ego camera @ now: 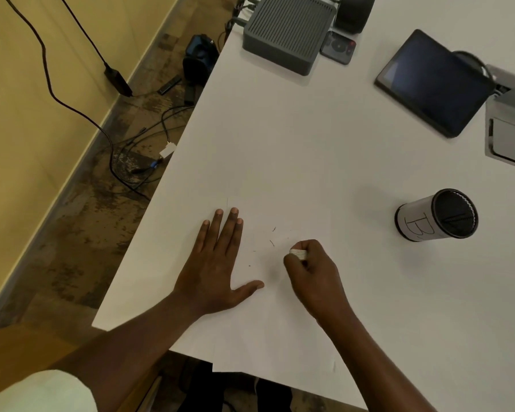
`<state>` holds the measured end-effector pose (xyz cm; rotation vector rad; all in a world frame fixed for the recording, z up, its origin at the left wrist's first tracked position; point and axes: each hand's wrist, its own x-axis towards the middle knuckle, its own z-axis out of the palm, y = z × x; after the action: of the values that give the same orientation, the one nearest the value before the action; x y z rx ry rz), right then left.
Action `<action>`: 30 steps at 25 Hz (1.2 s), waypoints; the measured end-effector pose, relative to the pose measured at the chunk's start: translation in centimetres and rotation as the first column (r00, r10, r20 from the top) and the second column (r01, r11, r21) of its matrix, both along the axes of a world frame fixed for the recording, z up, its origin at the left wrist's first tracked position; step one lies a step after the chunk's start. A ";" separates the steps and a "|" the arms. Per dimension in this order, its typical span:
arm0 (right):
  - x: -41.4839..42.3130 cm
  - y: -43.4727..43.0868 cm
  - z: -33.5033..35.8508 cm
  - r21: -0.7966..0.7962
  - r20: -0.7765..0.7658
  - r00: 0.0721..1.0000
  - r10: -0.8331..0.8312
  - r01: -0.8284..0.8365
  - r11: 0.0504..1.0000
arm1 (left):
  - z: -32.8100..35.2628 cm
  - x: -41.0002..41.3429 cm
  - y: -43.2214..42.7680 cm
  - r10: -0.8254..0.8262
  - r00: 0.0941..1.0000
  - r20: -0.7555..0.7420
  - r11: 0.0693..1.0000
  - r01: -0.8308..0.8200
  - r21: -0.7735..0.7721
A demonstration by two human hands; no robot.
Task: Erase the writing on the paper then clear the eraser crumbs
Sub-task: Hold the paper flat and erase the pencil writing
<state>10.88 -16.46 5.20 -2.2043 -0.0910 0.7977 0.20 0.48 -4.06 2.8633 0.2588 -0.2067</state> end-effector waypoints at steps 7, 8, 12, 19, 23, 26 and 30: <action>0.6 1.6 -0.4 -0.188 0.312 0.900 0.303 -0.254 0.949 | 0.1 0.0 0.0 0.002 1.000 0.002 1.000 -0.002 -0.022; 0.8 1.6 -0.7 -0.208 0.326 0.893 0.309 -0.251 0.945 | 0.1 0.0 0.0 0.003 1.000 0.000 1.000 -0.003 -0.027; 1.6 1.4 -1.6 -0.349 0.341 0.860 0.380 -0.260 0.900 | 0.1 0.0 0.0 0.005 1.000 -0.002 0.999 -0.005 -0.031; 1.4 1.1 -0.6 -0.337 0.458 0.800 0.389 -0.249 0.908 | -0.1 -0.1 0.1 0.004 1.000 0.005 0.999 -0.004 -0.032; 1.1 0.6 -0.9 -0.348 0.523 0.775 0.355 -0.185 0.919 | -0.2 -0.1 0.2 0.004 1.000 0.015 0.998 -0.003 -0.061; 0.7 -0.4 -1.5 -0.191 0.588 0.767 0.256 -0.176 0.966 | -0.4 -0.1 0.2 0.005 1.000 0.020 0.997 -0.003 -0.073; -0.7 -1.7 -4.0 -0.300 0.583 0.713 0.390 -0.257 0.919 | -0.4 0.0 0.0 0.010 1.000 0.024 0.997 -0.008 -0.074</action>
<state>10.14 -18.15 1.25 -2.6062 -0.7932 0.1927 0.18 0.47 -4.47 2.7895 0.2539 -0.1760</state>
